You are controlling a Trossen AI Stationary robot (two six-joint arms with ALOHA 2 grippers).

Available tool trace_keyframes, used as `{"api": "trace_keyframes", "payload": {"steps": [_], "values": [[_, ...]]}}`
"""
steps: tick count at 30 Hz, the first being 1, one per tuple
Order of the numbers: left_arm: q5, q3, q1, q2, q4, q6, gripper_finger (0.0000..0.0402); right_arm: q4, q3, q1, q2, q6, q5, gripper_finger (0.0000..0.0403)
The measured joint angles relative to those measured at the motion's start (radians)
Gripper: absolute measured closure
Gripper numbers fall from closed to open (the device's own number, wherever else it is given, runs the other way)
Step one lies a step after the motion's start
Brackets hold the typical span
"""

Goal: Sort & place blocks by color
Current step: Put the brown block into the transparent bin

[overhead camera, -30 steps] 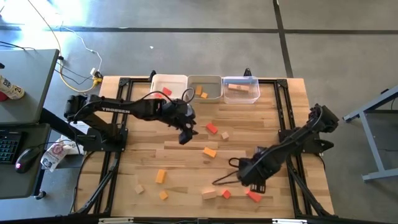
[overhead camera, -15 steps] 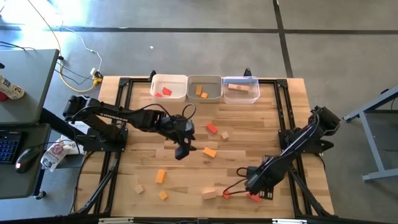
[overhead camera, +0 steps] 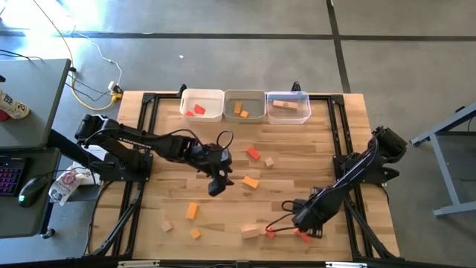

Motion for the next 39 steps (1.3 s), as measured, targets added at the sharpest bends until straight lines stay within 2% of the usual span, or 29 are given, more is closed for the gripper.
{"api": "trace_keyframes", "payload": {"steps": [10, 13, 16, 21, 25, 29, 35, 39], "values": [[-0.049, 0.000, -0.016, 0.000, -0.091, -0.028, 0.0163, 0.081, -0.080, 0.000, 0.000, 0.051, 0.020, 0.0154], [-0.049, 0.000, -0.017, 0.000, -0.137, -0.054, 0.0163, 0.090, -0.105, 0.000, 0.000, 0.079, 0.019, 0.0167], [-0.054, 0.000, -0.017, 0.000, -0.204, -0.056, 0.0163, 0.104, -0.118, 0.000, 0.000, 0.089, 0.013, 0.0204], [-0.114, 0.000, -0.022, 0.000, -0.331, -0.092, 0.0163, 0.119, -0.118, -0.009, -0.003, 0.088, 0.007, 0.0301], [-0.198, 0.000, -0.054, 0.000, -0.396, -0.067, 0.0163, 0.121, -0.117, -0.022, -0.003, 0.089, 0.006, 0.0302], [-0.218, 0.000, -0.102, 0.000, -0.454, -0.071, 0.0163, 0.118, -0.096, -0.039, -0.001, 0.078, 0.044, 0.0302], [-0.231, 0.000, -0.181, 0.000, -0.469, -0.079, 0.0163, 0.047, -0.043, -0.090, -0.028, 0.033, 0.152, 0.0302], [-0.232, 0.000, -0.229, 0.000, -0.490, -0.121, 0.0163, 0.017, -0.027, -0.149, -0.087, -0.008, 0.264, 0.0302]]}}
